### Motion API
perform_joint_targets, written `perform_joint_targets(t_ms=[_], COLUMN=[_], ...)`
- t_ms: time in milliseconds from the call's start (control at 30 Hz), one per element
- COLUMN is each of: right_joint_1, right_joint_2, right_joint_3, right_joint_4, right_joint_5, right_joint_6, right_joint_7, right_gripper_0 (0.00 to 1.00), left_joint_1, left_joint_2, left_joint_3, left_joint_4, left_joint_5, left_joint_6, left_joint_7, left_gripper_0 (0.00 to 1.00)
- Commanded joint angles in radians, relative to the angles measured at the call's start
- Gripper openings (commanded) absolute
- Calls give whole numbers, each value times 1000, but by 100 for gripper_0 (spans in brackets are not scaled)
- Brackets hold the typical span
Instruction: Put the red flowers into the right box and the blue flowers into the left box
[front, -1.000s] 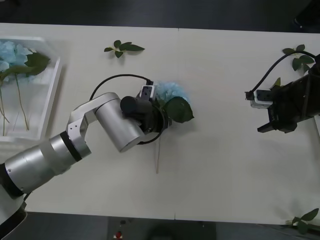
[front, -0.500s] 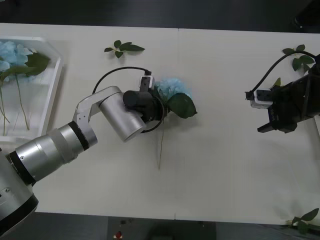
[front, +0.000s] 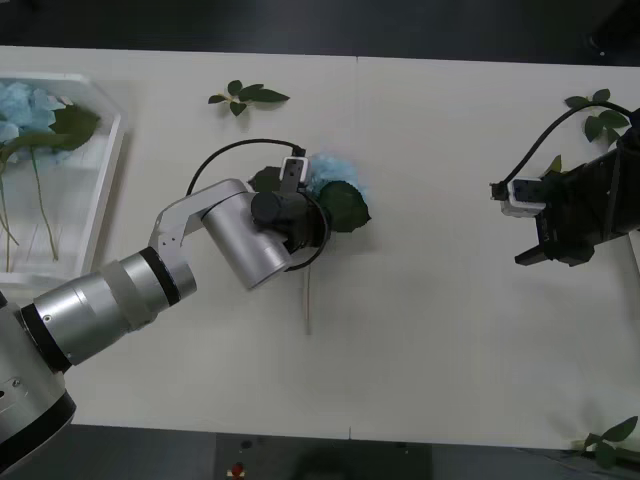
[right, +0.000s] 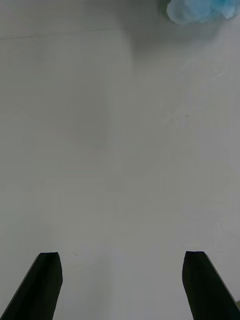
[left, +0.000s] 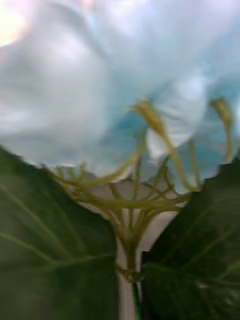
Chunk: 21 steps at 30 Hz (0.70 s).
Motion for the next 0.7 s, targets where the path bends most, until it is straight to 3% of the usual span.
perform_joint_targets(t_ms=[33,400,600,700], right_joint_1=[-12,-12,-12,-12], right_joint_2=[-31,-31,-31,-31], right_joint_3=[-13,-13,-13,-13], right_joint_4=[-5,-5,-5,-5], right_joint_5=[3,3,3,3], right_joint_6=[-7,-7,-7,-7], right_joint_7=[1,1,1,1], right_gripper_0=[70,70,70,70], left_joint_1=[-9,-11,-9,-9], left_joint_2=[-3,48,144,195], left_joint_3=[-7,-7,52,119], left_joint_4=[-3,-48,-276,-439], left_joint_5=[-3,3,83,167], left_joint_6=[-4,27,324,537], left_joint_7=[20,18,10,-2], left_gripper_0=[0,0,0,0])
